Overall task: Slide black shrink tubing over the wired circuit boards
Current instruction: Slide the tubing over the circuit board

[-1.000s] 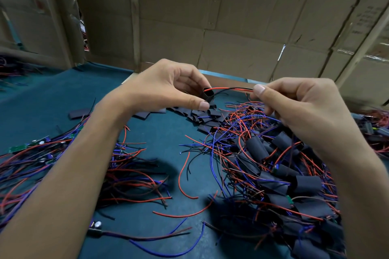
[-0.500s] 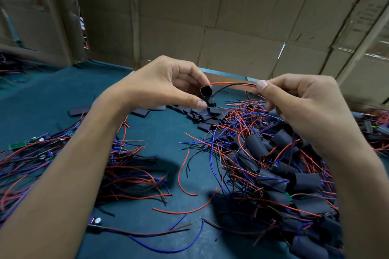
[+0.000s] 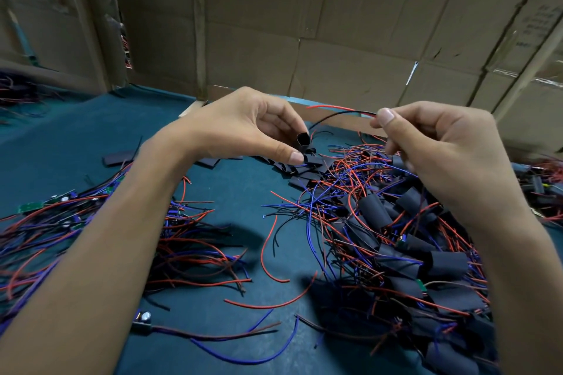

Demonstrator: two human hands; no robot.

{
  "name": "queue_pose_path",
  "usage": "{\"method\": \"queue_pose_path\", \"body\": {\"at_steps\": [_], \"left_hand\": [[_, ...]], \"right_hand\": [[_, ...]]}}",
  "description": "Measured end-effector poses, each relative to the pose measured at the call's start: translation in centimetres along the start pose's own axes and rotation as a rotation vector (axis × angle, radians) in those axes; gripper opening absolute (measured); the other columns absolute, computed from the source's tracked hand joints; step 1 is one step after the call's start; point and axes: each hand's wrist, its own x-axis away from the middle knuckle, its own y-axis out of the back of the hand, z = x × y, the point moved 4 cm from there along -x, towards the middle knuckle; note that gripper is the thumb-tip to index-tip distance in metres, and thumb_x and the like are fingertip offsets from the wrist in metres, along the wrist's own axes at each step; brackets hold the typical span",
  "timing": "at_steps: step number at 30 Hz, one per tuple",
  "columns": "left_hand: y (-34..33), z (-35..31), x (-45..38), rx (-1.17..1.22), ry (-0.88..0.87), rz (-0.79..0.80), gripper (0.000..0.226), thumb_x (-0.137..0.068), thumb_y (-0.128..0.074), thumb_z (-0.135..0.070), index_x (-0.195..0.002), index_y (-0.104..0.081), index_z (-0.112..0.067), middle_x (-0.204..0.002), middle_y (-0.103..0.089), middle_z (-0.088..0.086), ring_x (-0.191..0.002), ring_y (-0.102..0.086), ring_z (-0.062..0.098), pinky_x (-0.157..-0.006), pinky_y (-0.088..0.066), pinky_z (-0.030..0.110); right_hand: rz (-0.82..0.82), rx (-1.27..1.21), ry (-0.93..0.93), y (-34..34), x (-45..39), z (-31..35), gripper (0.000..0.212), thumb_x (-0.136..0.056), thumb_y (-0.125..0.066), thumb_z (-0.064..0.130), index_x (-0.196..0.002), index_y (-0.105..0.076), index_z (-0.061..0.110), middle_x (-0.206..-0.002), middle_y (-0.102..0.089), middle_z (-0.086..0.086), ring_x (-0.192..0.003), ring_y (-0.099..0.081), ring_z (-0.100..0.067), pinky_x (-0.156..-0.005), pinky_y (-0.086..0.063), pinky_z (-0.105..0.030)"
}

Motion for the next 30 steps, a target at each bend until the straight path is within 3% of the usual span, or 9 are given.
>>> {"method": "queue_pose_path", "body": {"at_steps": [10, 14, 17, 19, 21, 24, 26, 30], "left_hand": [[0.6, 0.2, -0.1, -0.077, -0.025, -0.065, 0.042, -0.069, -0.087, -0.026, -0.106, -0.071, -0.012, -0.099, -0.078, 0.004, -0.097, -0.074, 0.022, -0.095, -0.056, 0.046], [0.5, 0.3, -0.2, -0.125, -0.042, -0.084, 0.038, -0.072, -0.088, -0.02, -0.104, -0.07, -0.01, -0.096, -0.078, 0.003, -0.093, -0.074, 0.021, -0.093, -0.057, 0.043], [0.2, -0.1, -0.4, -0.208, -0.077, -0.081, 0.033, -0.074, -0.09, -0.018, -0.101, -0.071, -0.015, -0.094, -0.077, 0.002, -0.09, -0.073, 0.02, -0.089, -0.057, 0.05], [-0.6, -0.6, -0.8, -0.246, -0.104, -0.053, 0.03, -0.075, -0.089, -0.017, -0.099, -0.071, -0.018, -0.093, -0.076, 0.002, -0.088, -0.074, 0.021, -0.085, -0.058, 0.051], [-1.8, -1.0, -1.2, -0.253, -0.134, -0.027, 0.029, -0.076, -0.087, -0.017, -0.099, -0.07, -0.018, -0.091, -0.075, 0.001, -0.085, -0.074, 0.024, -0.081, -0.058, 0.051], [-3.4, -1.4, -1.7, -0.276, -0.188, -0.023, 0.025, -0.078, -0.084, -0.018, -0.098, -0.069, -0.015, -0.086, -0.073, 0.001, -0.076, -0.072, 0.022, -0.072, -0.058, 0.045], [-4.1, -1.6, -2.0, -0.297, -0.237, -0.039, 0.023, -0.081, -0.083, -0.015, -0.098, -0.069, -0.011, -0.087, -0.073, 0.003, -0.076, -0.072, 0.02, -0.069, -0.057, 0.038], [-5.0, -2.0, -2.3, -0.176, -0.286, -0.113, 0.019, -0.088, -0.076, -0.011, -0.104, -0.066, -0.006, -0.095, -0.072, 0.003, -0.082, -0.07, 0.017, -0.066, -0.051, 0.02]], "right_hand": [[0.133, 0.092, 0.005, -0.3, 0.3, 0.3, 0.019, -0.095, -0.07, 0.026, -0.079, -0.076, 0.019, -0.057, -0.063, 0.01, -0.042, -0.043, 0.0, -0.045, -0.03, -0.007], [0.175, 0.133, 0.007, -0.4, 0.4, 0.2, 0.019, -0.094, -0.072, 0.026, -0.076, -0.076, 0.02, -0.056, -0.061, 0.009, -0.049, -0.046, 0.001, -0.05, -0.036, -0.011], [0.195, 0.149, 0.01, -0.7, 0.6, 0.2, 0.017, -0.092, -0.073, 0.03, -0.079, -0.079, 0.022, -0.056, -0.059, 0.007, -0.052, -0.044, -0.004, -0.05, -0.035, -0.018], [0.211, 0.2, 0.004, -1.3, 0.6, 0.3, 0.011, -0.091, -0.074, 0.031, -0.084, -0.079, 0.024, -0.067, -0.07, 0.007, -0.058, -0.053, -0.004, -0.057, -0.041, -0.02], [0.231, 0.259, 0.005, -2.1, 0.6, 0.3, 0.008, -0.09, -0.075, 0.024, -0.097, -0.078, 0.024, -0.086, -0.073, 0.009, -0.076, -0.064, -0.002, -0.073, -0.049, -0.021], [0.282, 0.198, -0.046, -3.0, 0.7, 0.2, 0.037, -0.08, -0.063, 0.014, -0.114, -0.065, 0.027, -0.114, -0.068, 0.007, -0.105, -0.065, -0.007, -0.095, -0.05, -0.029], [0.294, 0.04, -0.093, -3.3, 0.7, 0.2, 0.05, -0.072, -0.054, 0.009, -0.118, -0.057, 0.028, -0.124, -0.063, 0.004, -0.112, -0.063, -0.007, -0.098, -0.05, -0.033], [0.21, -0.286, -0.16, -2.8, 0.0, -0.8, 0.067, -0.072, -0.06, -0.025, -0.122, -0.053, 0.019, -0.125, -0.062, -0.016, -0.107, -0.067, -0.013, -0.093, -0.054, -0.03]]}}
